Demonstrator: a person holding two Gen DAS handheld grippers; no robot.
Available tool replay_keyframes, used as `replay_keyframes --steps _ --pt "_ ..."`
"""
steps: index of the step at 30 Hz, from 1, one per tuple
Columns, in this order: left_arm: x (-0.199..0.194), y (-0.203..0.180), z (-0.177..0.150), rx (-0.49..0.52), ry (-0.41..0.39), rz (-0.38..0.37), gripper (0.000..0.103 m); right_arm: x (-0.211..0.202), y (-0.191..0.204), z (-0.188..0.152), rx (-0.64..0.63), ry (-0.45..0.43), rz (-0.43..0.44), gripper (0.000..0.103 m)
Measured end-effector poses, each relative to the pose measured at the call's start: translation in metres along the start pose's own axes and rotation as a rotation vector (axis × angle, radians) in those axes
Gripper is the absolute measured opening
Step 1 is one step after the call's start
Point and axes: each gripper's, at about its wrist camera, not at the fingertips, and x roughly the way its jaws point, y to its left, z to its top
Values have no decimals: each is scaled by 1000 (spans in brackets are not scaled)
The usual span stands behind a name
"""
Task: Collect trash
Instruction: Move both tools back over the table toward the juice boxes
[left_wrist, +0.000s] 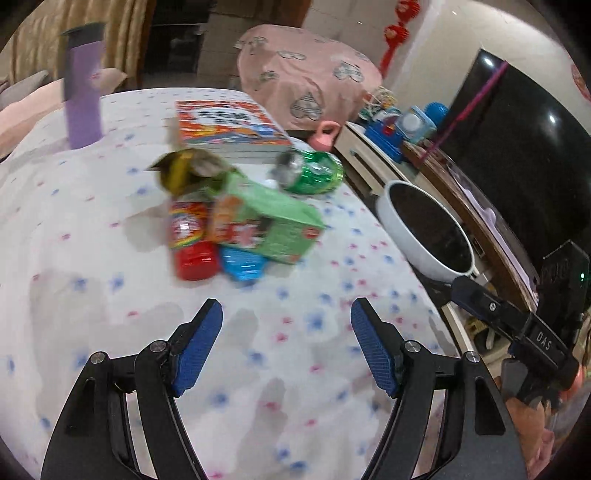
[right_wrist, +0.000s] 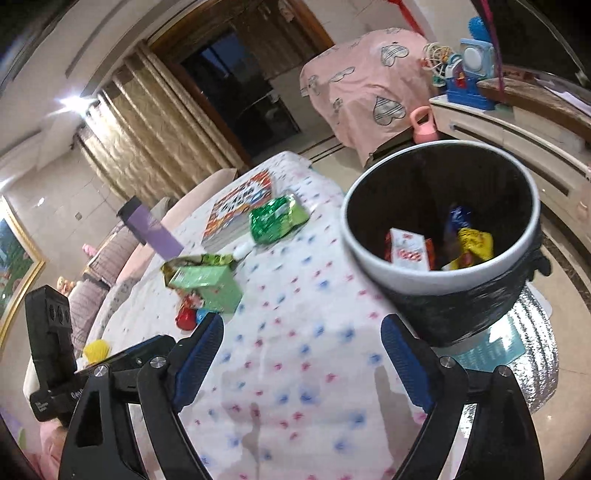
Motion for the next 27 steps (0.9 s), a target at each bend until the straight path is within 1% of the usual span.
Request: replay_keyframes --steps 5,11,16,19,24,27 --pt "-6 24 0 -51 -12 22 74 12 20 -3 -34 24 11 89" --pt "-8 41 2 -78 -21 39 74 27 37 -3 -68 46 19 89" --pt "-4 56 6 -108 -15 61 74 38 51 -1 -107 64 44 89" --pt "-4 64 15 -107 -23 69 74 44 60 2 -146 73 70 89" --pt "2 71 41 -82 -57 91 74 57 66 8 -186 98 89 89" --pt "13 75 57 -68 -52 82 74 65 70 12 -213 112 102 89"
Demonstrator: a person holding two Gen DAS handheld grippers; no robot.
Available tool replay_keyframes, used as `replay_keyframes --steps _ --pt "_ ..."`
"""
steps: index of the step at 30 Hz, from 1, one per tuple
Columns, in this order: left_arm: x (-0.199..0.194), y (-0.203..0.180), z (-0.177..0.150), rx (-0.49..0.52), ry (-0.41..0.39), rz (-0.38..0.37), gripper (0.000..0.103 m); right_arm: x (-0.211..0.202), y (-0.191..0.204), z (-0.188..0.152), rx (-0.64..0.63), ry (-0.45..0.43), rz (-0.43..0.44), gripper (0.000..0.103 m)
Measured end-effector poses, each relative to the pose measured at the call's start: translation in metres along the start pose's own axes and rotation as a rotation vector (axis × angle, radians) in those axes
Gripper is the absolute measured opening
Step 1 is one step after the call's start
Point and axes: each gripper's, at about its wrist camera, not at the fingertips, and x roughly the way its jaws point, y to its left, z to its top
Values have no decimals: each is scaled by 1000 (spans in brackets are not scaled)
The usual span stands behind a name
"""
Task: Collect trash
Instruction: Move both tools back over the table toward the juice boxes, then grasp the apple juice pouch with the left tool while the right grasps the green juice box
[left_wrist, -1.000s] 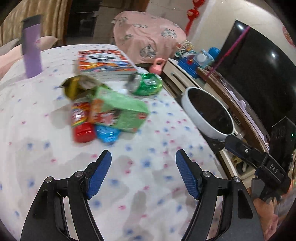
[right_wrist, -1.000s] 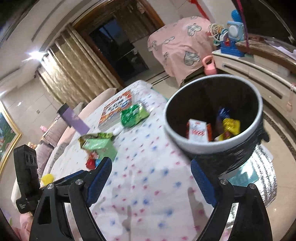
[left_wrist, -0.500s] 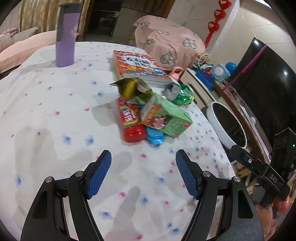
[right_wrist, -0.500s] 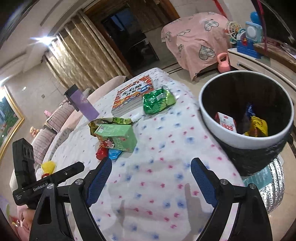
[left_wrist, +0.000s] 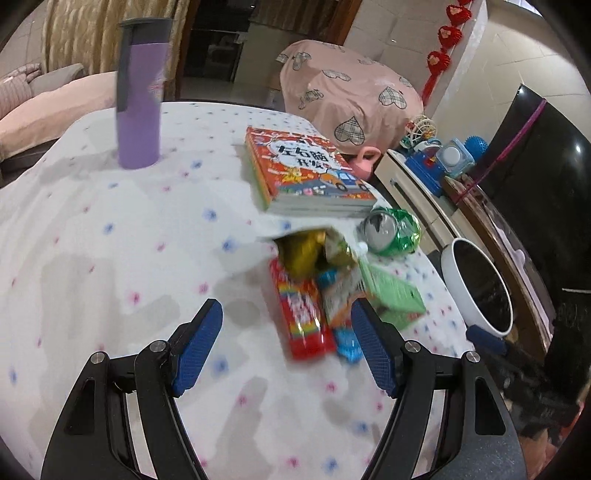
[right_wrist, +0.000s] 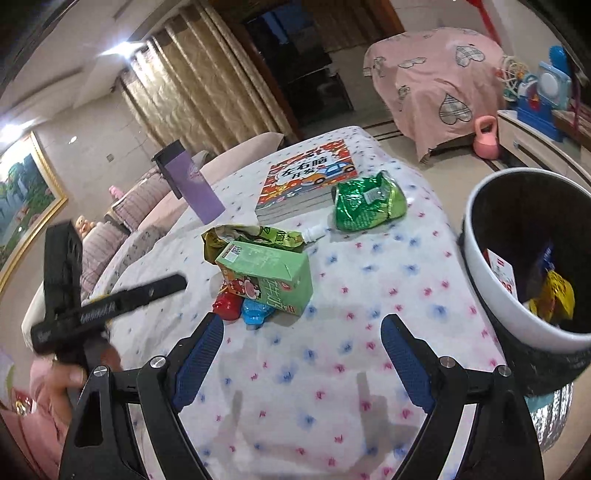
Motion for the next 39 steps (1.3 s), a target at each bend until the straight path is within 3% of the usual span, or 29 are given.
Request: replay_keyframes --steps 8,13,14,16,18,20,22,24,29,33,39 --pt "20 -7 38 93 -17 -13 75 36 15 17 -149 73 38 89" --pt "44 -12 47 151 44 -11 74 61 21 30 -214 101 67 89" --pt "45 -12 46 156 50 -13 70 66 22 32 -225 108 73 89" --pt "48 -13 44 173 72 -25 41 74 26 34 -247 121 76 89" --pt "50 -14 40 184 95 -46 30 80 28 35 -264 136 84 89" --pt "44 -17 36 206 78 -46 28 88 30 34 -280 158 92 87" --pt "37 -19 33 221 58 -25 24 91 31 31 -289 166 76 62" --pt "27 -16 30 205 47 -48 23 88 30 27 -285 166 52 43" --pt "-7 -10 14 170 -1 -77 21 61 24 17 -246 123 51 41" --pt "-38 -4 -8 139 -30 -89 20 24 10 5 -168 77 1 39" --pt "-58 8 -50 111 4 -68 18 -12 -11 -12 -82 75 -113 38"
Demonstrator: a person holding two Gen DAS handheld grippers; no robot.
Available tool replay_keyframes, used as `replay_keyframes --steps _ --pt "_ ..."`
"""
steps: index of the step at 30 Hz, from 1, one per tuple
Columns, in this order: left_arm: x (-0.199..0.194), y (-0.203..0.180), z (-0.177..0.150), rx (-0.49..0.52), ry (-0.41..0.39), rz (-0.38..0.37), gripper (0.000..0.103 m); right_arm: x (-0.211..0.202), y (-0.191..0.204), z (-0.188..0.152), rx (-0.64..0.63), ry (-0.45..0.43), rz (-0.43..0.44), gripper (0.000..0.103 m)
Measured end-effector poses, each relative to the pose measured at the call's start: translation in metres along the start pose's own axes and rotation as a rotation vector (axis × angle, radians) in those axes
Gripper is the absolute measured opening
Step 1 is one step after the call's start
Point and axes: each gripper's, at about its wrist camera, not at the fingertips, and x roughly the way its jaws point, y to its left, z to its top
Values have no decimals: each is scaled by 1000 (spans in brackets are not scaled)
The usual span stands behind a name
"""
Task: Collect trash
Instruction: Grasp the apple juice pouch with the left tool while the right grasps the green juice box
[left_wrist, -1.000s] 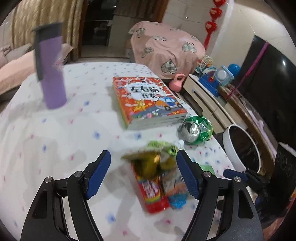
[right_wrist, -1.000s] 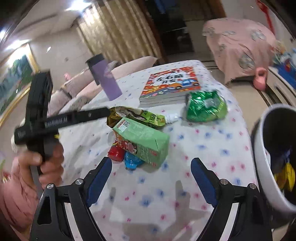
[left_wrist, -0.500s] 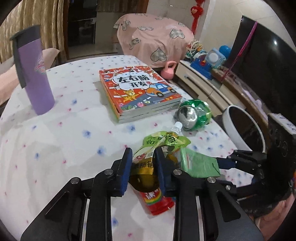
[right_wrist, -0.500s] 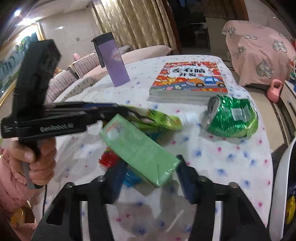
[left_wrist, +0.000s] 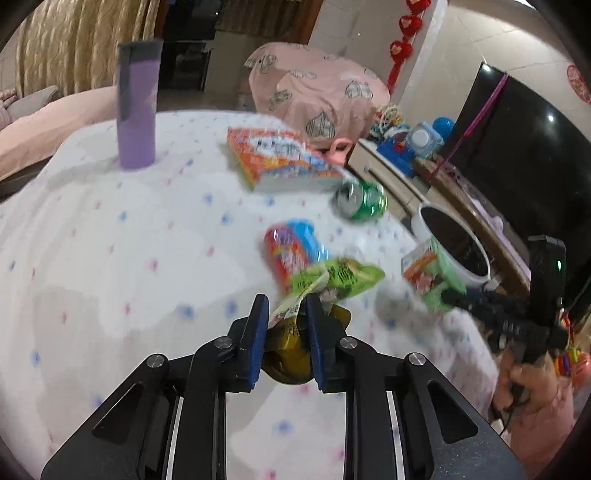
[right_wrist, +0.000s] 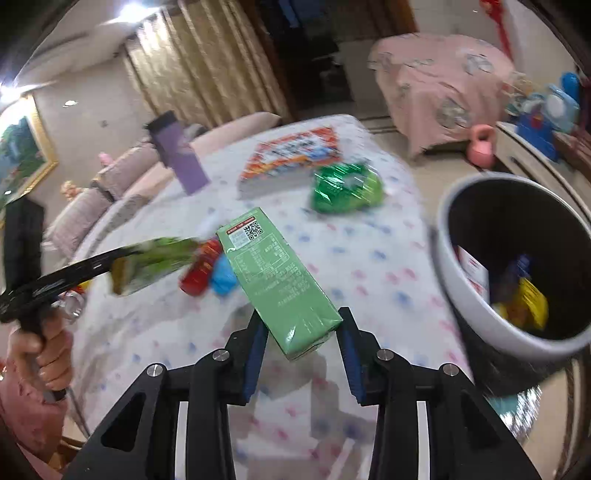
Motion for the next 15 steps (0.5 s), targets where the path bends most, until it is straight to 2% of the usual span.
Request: replay_keyframes --steps 2,6,8,10,11,13,15 --pt "6 -2 -14 12 55 -1 13 0 -4 -8 17 22 -25 38" --pt "15 -10 -25 36 122 -26 14 7 -3 -17 18 53 -27 41" --pt "14 -15 -22 54 117 -26 20 9 1 -17 10 62 -9 43" --pt "12 -20 -18 83 103 -8 45 8 4 -17 -5 56 -10 51" --pt "12 -24 -15 105 91 9 49 8 6 -15 -17 51 -19 56" --pt "15 -28 -13 137 89 14 49 9 9 -12 -45 50 -25 63" --pt "21 -37 -12 183 103 28 49 12 12 -9 -73 51 -24 66"
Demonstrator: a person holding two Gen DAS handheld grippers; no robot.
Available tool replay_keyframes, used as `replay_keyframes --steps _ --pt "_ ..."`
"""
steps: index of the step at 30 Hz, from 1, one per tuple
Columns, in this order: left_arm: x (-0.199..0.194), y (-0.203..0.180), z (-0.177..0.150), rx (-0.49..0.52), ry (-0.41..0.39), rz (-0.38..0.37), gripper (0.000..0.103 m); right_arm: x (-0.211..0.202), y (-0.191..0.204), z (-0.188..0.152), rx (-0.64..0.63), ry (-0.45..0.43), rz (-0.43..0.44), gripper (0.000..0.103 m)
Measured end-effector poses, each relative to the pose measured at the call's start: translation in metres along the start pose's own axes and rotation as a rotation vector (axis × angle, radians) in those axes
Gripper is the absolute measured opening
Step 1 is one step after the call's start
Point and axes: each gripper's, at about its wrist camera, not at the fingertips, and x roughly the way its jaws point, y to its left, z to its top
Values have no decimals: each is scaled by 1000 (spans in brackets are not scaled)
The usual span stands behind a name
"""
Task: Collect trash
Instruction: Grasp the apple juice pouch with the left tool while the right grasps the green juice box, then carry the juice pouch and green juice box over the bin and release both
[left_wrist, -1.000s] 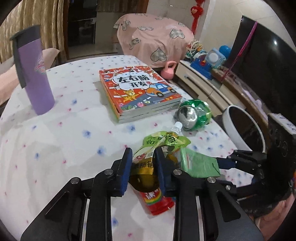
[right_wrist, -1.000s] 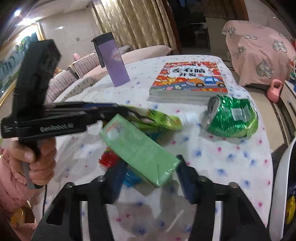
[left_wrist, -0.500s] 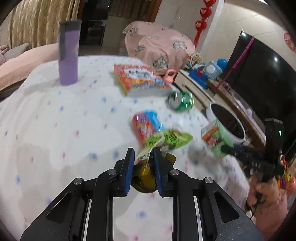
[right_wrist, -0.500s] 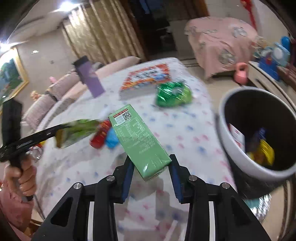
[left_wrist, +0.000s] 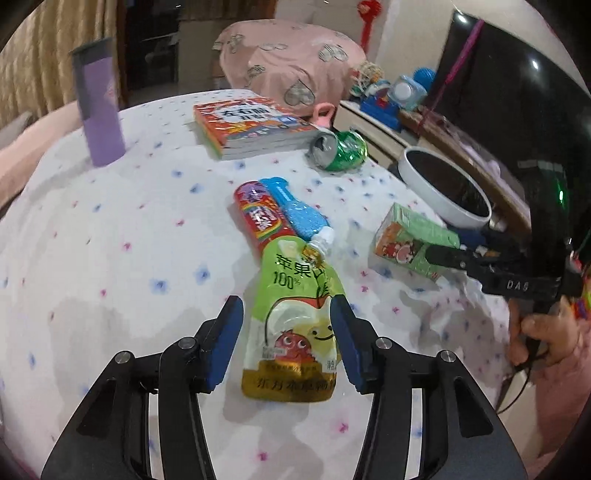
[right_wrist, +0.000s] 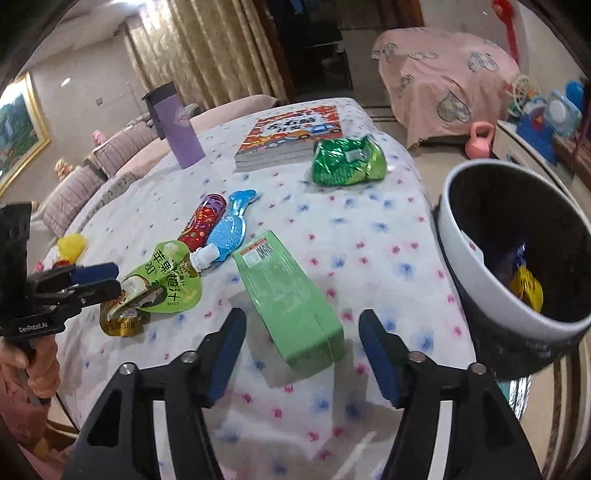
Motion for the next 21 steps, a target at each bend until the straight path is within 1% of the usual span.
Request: replay_keyframes --steps 4,5,6,7,8,9,10,12,14,19,21 --pt "11 -10 -3 65 30 25 49 11 6 5 -50 23 -1 66" --pt "15 -12 -5 83 48 34 50 14 8 6 -60 30 -1 66" --pt "17 -13 -7 91 50 41 53 15 8 5 -64 34 0 65" --pt "17 -13 -8 94 46 40 52 18 8 5 -66 43 4 64" --pt "17 -12 -8 93 41 37 48 20 7 4 -62 44 4 51" --pt "15 -12 -7 88 30 35 43 21 6 4 -55 47 -3 36" --pt "15 -11 -7 80 32 26 42 21 5 3 -45 48 -2 36" --pt "14 -13 -7 69 33 18 40 15 1 -1 -12 29 9 33" --pt "13 -16 -7 66 31 12 39 8 -1 -4 7 11 8 32" --pt "7 -31 -3 26 11 -73 38 -14 -14 -14 78 -37 17 32" --pt "6 -39 1 21 1 -96 37 -26 -22 -17 110 -64 11 32"
